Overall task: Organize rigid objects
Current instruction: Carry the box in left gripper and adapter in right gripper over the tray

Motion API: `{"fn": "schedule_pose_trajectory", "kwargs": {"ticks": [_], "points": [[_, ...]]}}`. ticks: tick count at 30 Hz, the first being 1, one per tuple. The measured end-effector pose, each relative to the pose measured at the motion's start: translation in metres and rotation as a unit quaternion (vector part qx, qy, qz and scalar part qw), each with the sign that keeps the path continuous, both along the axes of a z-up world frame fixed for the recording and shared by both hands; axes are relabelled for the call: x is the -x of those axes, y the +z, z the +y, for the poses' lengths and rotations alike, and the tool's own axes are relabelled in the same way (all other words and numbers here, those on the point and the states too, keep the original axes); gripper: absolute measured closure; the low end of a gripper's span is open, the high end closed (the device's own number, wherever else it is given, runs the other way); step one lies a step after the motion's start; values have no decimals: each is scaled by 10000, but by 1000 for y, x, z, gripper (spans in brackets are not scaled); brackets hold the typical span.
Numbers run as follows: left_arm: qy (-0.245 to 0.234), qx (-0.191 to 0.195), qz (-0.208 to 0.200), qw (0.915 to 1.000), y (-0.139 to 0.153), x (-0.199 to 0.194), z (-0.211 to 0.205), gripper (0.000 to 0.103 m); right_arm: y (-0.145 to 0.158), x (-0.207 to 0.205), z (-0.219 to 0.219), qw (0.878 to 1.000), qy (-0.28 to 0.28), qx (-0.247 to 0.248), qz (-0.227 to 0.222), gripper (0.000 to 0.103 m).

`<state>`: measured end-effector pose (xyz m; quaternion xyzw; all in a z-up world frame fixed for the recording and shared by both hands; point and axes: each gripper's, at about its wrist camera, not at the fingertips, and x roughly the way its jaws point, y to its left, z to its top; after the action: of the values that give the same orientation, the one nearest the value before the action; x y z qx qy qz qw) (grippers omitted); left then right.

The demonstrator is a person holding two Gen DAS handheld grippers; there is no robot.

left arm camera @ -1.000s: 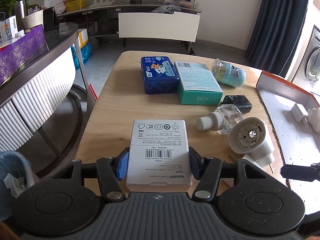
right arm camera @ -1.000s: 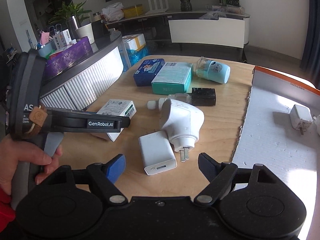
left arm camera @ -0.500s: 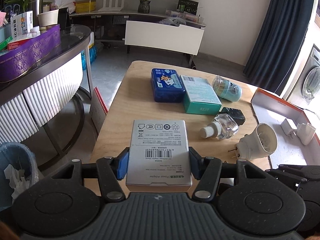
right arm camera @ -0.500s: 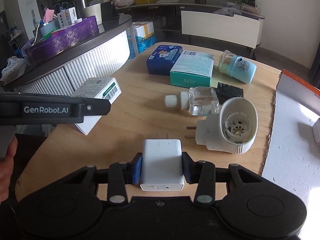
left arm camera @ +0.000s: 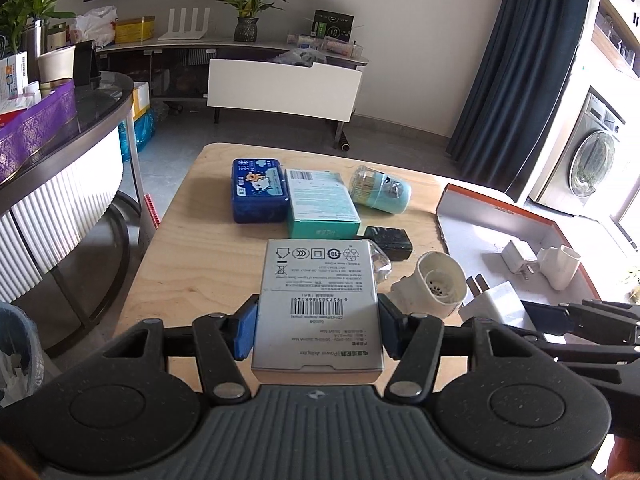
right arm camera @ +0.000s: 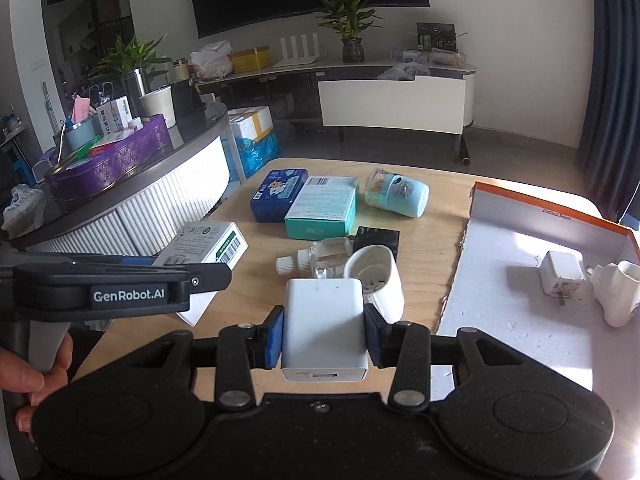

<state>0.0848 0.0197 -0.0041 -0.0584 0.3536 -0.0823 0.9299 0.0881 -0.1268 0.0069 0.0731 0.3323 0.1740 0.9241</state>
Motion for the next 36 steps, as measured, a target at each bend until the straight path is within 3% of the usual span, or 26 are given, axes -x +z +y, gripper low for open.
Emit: {"fn": "schedule_pose_trajectory", "kwargs": {"ticks": [36], "points": [[-1062, 7, -45, 9943, 5, -1, -94, 44, 1, 30, -105, 9886, -1499, -107, 4, 53]]}}
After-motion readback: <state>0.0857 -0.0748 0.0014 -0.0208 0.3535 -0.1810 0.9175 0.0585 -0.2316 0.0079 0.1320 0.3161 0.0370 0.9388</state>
